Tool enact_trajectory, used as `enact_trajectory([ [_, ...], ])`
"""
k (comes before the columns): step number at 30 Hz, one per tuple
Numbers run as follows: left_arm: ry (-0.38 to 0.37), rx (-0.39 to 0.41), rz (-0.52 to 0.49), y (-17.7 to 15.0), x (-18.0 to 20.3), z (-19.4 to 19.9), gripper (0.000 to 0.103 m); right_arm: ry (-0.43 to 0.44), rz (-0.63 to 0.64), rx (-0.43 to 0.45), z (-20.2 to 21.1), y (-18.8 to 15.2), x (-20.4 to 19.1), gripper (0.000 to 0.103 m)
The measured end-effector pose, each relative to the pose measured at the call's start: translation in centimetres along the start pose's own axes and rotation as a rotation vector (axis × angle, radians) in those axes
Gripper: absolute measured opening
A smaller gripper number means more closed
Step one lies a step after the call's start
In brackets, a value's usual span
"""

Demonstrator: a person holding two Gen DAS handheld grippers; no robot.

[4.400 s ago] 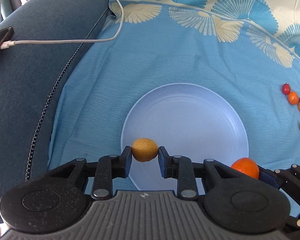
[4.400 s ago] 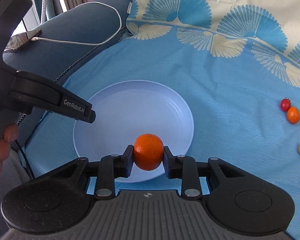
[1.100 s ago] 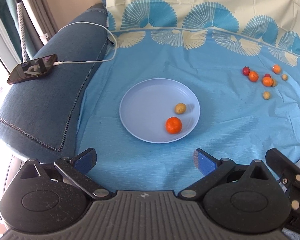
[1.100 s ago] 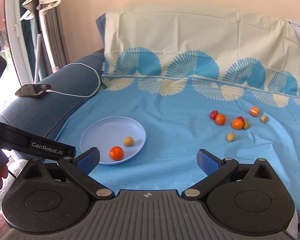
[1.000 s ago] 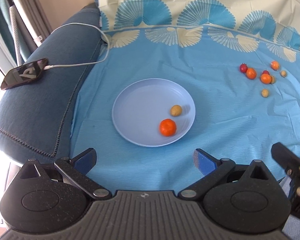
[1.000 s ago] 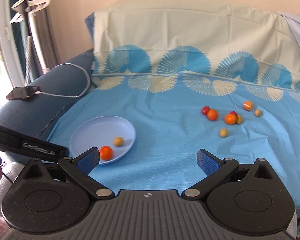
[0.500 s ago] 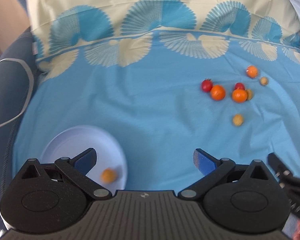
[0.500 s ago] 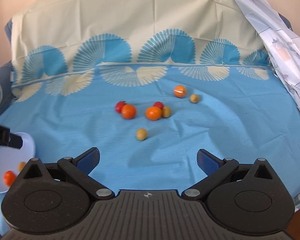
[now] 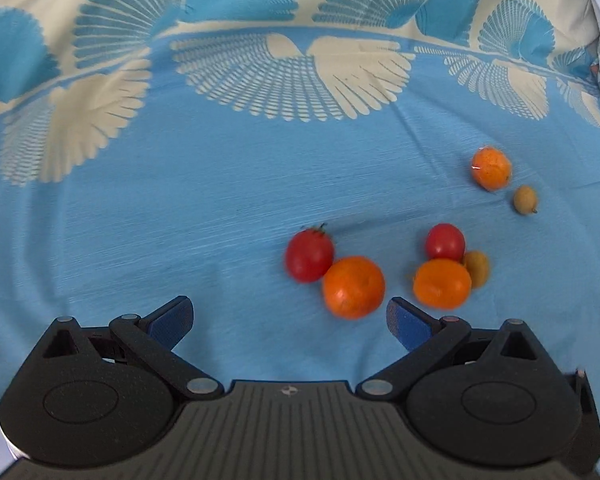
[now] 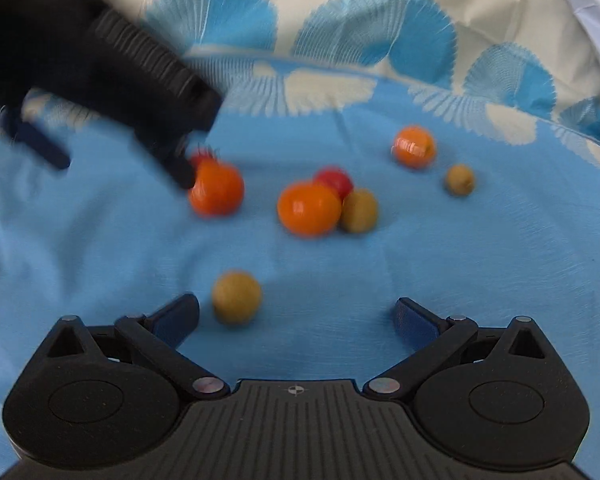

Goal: Organize fruits
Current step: 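Grasp a large orange with the left tool while the right tool grasps a yellow fruit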

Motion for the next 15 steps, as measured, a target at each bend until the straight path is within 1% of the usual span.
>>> enact_trajectory([
  [1, -0.003, -0.013, 0.005, 0.2, 0.0, -0.9, 0.103, 0.006, -0.007, 0.014, 0.0, -0.3, 0.1, 0.102],
  [3, -0.002, -0.052, 0.021, 0.4, 0.0, -2.5, 0.103, 0.006, -0.004, 0.012, 0.1, -0.1, 0.1, 0.102],
  [4, -0.006, -0.056, 0.034, 0.4, -0.2, -2.9, 0.103, 0.004, -0.001, 0.014, 0.0, -0.2, 0.0, 0.102],
  [5, -0.011, -0.039, 0.048, 0.2, -0.3, -2.8, 0.102, 0.004, -0.001, 0.016, 0.0, -0.2, 0.1, 0.102],
  [6, -0.021, -0.014, 0.064, 0.0, -0.5, -2.3, 0.099, 0.006, -0.004, 0.015, 0.0, -0.2, 0.2, 0.102],
  [7, -0.043, 0.004, 0.072, -0.1, -0.6, -1.8, 0.085, 0.009, -0.005, 0.015, 0.1, -0.2, 0.2, 0.099],
  [8, -0.061, 0.019, 0.067, -0.1, -0.5, -1.2, 0.059, 0.012, -0.002, 0.017, 0.4, -0.1, 0.2, 0.087],
  [9, -0.089, 0.020, 0.061, -0.1, -0.3, -0.7, 0.041, 0.010, 0.005, 0.025, 0.8, 0.0, 0.2, 0.067],
  [10, -0.098, 0.017, 0.065, -0.1, -0.3, -0.3, 0.040, 0.011, 0.010, 0.033, 1.2, 0.0, 0.2, 0.053],
  [11, -0.098, 0.022, 0.066, -0.1, -0.2, -0.1, 0.040, 0.018, 0.016, 0.041, 1.5, 0.0, 0.3, 0.035],
  [12, -0.089, 0.024, 0.058, -0.1, -0.2, 0.2, 0.040, 0.000, 0.027, 0.046, 1.5, 0.1, 0.3, 0.027],
  [13, -0.073, 0.021, 0.051, -0.2, -0.2, 0.6, 0.040, -0.007, 0.035, 0.046, 1.5, 0.1, 0.4, 0.027],
  [15, -0.049, 0.014, 0.047, -0.6, -0.3, 1.6, 0.040, 0.001, -0.003, 0.035, 1.7, 0.3, 0.7, 0.026],
])
Point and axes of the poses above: each gripper's, at about its wrist camera, not at the fingertips, and z roughly against the way its jaws point, x to its right, y to its top, the point moved 4 cm from there along -z, roughly the way its jaws point, and after that the axes turned 10 degrees about -y, right-handed, at the moved point
